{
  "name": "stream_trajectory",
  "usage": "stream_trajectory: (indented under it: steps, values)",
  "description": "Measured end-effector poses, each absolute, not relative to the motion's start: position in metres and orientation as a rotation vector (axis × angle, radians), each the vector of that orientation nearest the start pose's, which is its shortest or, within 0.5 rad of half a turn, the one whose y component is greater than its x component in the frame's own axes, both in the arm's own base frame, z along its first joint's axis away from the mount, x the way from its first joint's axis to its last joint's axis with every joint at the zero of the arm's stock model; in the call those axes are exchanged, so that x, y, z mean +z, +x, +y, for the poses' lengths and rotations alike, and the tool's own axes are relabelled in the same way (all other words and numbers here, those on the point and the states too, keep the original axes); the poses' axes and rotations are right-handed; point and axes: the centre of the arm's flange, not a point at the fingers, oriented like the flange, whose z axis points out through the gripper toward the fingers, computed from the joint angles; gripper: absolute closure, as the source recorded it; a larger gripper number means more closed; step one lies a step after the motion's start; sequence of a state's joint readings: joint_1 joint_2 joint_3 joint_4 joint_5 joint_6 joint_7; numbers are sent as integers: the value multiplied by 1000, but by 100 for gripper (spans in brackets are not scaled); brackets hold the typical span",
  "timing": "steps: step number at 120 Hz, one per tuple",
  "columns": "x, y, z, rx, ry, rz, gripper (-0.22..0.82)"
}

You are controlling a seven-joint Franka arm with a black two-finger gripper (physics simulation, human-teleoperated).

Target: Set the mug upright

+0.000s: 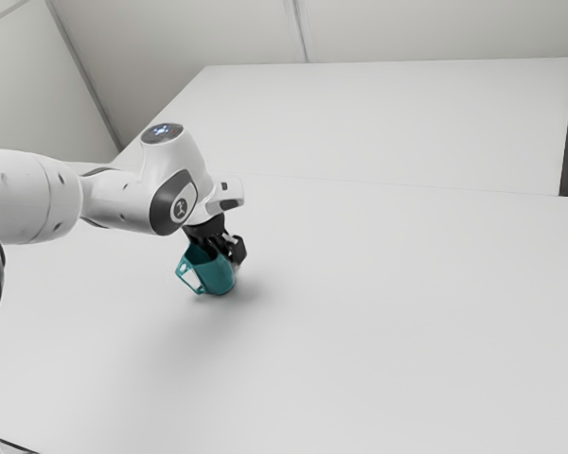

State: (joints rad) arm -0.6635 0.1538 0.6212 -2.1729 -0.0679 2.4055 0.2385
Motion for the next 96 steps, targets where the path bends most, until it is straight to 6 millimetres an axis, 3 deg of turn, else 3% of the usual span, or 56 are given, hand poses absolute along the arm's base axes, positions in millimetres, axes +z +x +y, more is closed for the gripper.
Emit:
stream_trajectory:
  steps: [21, 41, 59, 72, 81, 96]
  values:
    - [362, 561, -33, -193, -3065, 402, 10]
    - [400, 559, -29, -230, -3067, 436, 5]
    - [482, 585, -23, -293, -3026, 447, 2]
    - [523, 589, -23, -246, -3005, 456, 1]
    - [543, 582, -23, -208, -3013, 464, 1]
    - [592, 561, -17, -208, -2996, 461, 1]
